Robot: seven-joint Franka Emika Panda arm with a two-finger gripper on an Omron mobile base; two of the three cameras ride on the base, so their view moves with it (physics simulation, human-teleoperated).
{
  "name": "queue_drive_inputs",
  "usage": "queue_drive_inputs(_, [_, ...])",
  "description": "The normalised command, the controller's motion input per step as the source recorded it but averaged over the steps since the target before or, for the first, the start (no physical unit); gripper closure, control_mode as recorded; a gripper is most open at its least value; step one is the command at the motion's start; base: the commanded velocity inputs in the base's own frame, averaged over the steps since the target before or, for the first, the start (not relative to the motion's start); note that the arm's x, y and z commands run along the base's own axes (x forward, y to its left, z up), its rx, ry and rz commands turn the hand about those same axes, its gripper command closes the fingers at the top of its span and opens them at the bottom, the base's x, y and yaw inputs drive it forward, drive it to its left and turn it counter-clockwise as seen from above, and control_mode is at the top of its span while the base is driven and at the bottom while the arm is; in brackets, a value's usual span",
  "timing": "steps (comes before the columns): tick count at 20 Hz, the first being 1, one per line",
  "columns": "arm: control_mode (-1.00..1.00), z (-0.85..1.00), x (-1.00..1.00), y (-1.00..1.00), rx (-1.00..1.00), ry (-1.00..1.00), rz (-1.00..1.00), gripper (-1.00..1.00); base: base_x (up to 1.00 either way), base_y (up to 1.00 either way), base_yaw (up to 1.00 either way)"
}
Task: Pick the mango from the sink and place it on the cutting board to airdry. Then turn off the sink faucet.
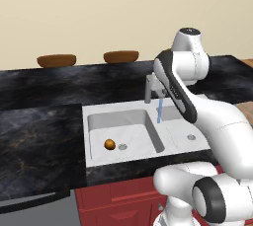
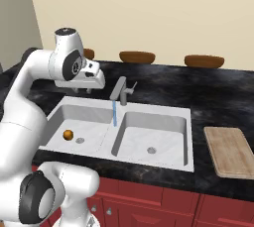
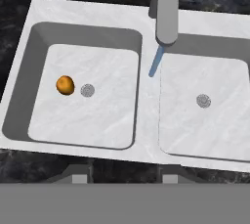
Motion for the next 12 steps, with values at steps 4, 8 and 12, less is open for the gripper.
queue_drive_inputs(4, [-1.00, 0.00, -0.20, 0.21, 0.00, -0.01, 0.00, -1.00, 0.00, 0.00, 0.00])
queue_drive_inputs(8, [-1.00, 0.00, -0.28, 0.46, -0.03, -0.05, 0.01, -1.00, 0.00, 0.00, 0.00])
queue_drive_inputs(12, [-1.00, -0.04, -0.13, 0.57, 0.00, -0.01, 0.04, -1.00, 0.00, 0.00, 0.00])
